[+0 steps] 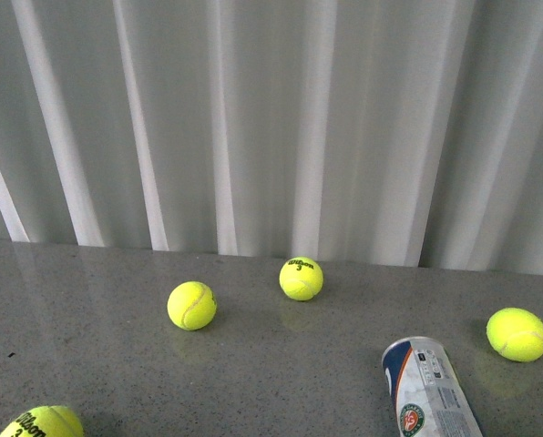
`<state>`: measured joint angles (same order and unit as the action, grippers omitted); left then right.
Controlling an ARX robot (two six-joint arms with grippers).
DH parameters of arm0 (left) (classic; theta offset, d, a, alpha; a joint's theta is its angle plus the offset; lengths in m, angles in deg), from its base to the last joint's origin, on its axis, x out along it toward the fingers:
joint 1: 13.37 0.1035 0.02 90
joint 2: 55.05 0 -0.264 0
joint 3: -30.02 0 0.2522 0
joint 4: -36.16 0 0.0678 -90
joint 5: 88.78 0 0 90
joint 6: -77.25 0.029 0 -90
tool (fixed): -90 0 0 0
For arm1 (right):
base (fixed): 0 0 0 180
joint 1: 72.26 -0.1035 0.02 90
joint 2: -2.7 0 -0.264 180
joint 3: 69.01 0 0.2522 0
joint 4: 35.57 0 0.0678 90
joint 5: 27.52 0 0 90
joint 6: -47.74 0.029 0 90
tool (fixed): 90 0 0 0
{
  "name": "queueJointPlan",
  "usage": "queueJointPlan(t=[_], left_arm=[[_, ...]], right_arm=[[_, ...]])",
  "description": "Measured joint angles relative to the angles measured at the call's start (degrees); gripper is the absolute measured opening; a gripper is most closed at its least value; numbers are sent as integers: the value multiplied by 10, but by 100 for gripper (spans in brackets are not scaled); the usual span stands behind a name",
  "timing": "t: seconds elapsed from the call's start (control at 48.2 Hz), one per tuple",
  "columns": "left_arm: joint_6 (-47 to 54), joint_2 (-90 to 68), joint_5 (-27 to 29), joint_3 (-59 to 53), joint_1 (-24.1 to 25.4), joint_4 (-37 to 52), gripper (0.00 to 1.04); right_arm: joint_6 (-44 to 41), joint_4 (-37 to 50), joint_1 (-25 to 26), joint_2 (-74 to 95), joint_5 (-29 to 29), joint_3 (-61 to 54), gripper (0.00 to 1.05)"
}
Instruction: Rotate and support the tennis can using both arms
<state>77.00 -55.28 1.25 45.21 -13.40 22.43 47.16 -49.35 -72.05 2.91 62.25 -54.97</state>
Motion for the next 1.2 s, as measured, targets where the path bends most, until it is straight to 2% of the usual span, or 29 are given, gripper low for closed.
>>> queueJointPlan(t=[0.955,0.997,1.059,1.142,1.204], left_arm=[[0,0,0,0,0,0,98],[0,0,0,0,0,0,98],[0,0,0,0,0,0,98],[0,0,0,0,0,0,98],[0,0,0,0,0,0,98]], right_arm=[[-5,-8,2,5,-5,2,98],[-20,-37,22,47,-41,27,98],[-21,-8,57,125,-72,60,98],[-23,82,96,266,-41,133,98],[-6,128,102,409,-30,219,98]])
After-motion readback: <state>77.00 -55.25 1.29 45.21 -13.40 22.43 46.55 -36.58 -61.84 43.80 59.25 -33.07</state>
